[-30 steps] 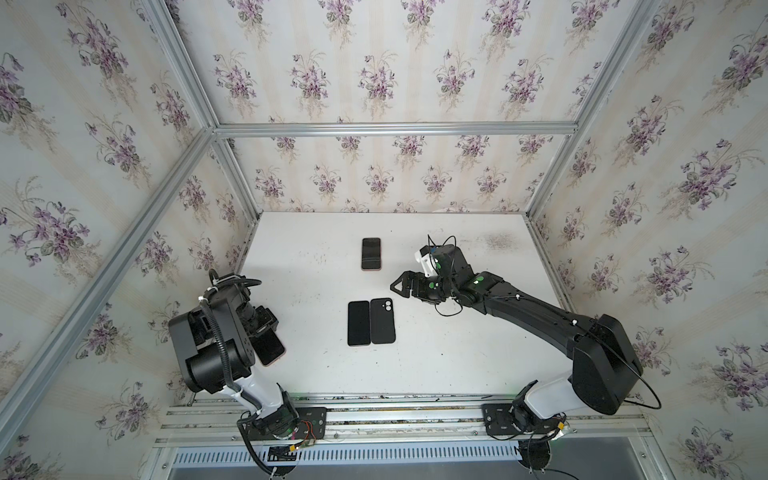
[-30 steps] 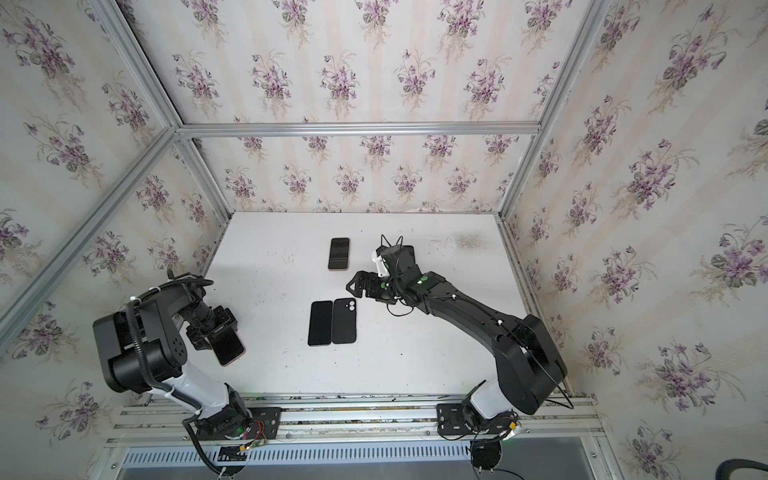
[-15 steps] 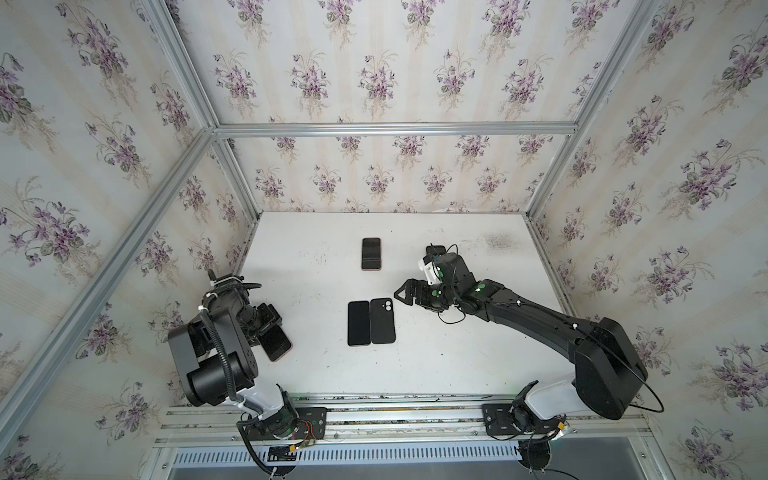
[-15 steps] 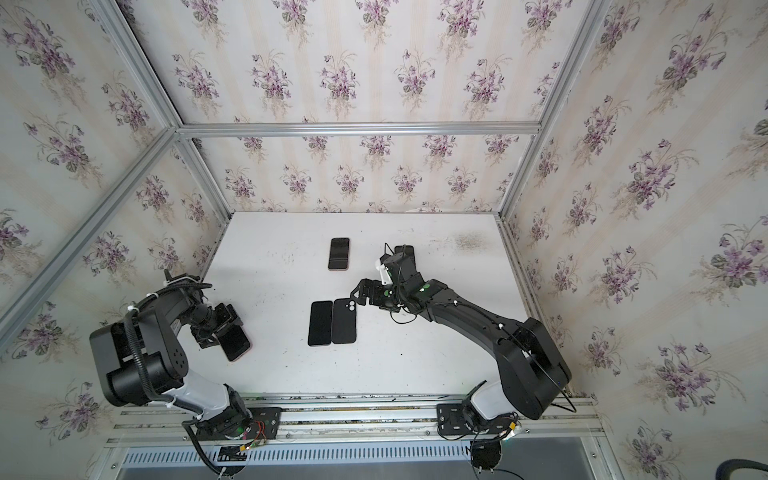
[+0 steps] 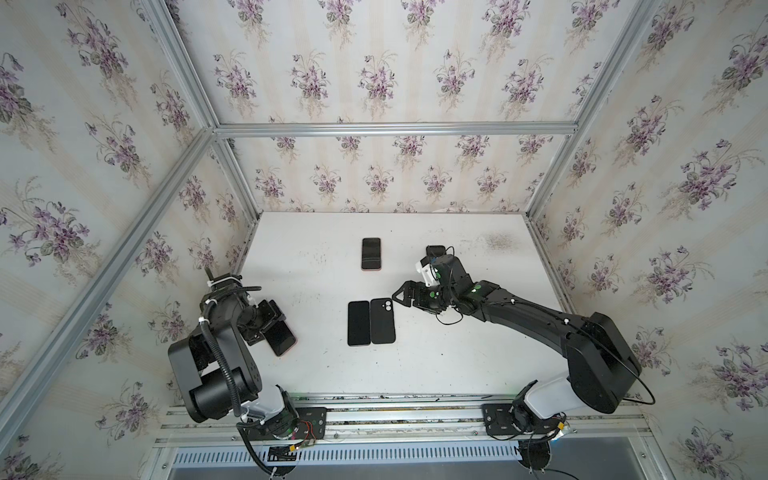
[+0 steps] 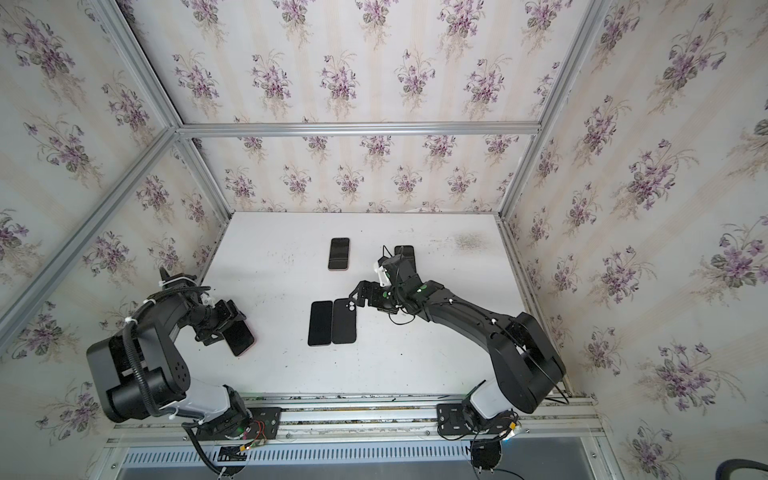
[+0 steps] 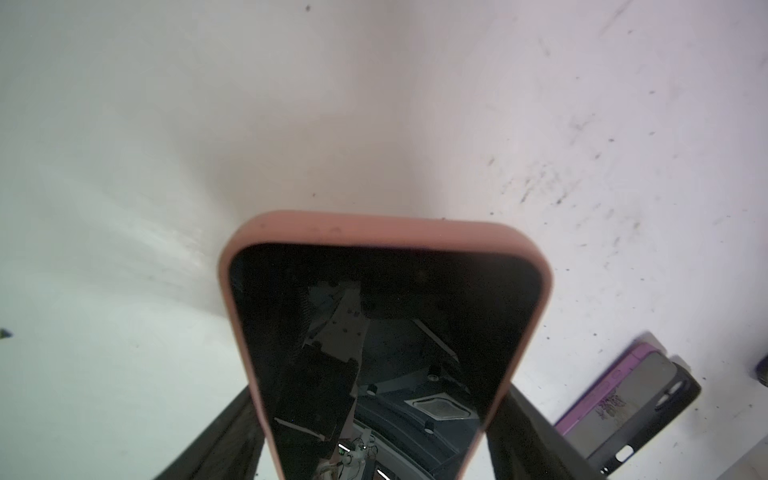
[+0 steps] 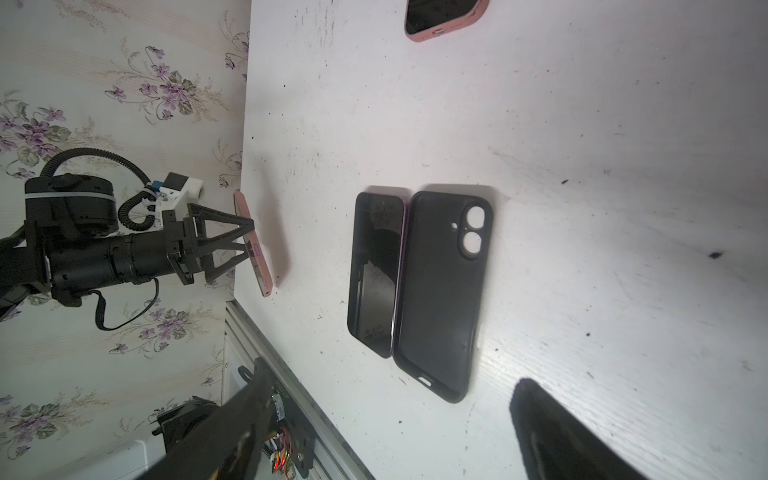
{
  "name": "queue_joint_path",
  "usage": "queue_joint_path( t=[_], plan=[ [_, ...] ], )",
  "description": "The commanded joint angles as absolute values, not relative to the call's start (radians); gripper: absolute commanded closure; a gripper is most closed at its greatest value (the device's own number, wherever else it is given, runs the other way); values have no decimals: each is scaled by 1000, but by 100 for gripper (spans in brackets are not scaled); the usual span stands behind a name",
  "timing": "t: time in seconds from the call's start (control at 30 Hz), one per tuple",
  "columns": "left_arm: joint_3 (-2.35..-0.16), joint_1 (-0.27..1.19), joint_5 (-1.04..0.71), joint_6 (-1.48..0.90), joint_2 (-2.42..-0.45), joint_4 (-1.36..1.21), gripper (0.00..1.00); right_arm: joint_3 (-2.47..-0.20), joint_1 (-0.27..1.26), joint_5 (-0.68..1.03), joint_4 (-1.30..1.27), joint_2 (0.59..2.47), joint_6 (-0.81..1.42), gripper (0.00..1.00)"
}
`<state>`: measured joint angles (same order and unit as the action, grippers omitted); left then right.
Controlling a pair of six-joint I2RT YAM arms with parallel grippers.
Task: Take the phone out of the phone case
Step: 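Bring the pink-cased phone to the right gripper while it grips the case edge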
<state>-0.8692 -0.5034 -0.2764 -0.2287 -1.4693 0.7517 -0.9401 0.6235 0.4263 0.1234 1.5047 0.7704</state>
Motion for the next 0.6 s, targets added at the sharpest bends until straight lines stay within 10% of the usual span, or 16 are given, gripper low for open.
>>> queue_joint_path(
  t=[0.0,0.57],
  plan=[
    [-876,-485,-355,-245,-1433,762,41,-942,627,460,46,1518,779,7],
    [-1053,-30,-352,-491,-1270,756,41,-1046,722,636,-190,1656,724,14]
  ],
)
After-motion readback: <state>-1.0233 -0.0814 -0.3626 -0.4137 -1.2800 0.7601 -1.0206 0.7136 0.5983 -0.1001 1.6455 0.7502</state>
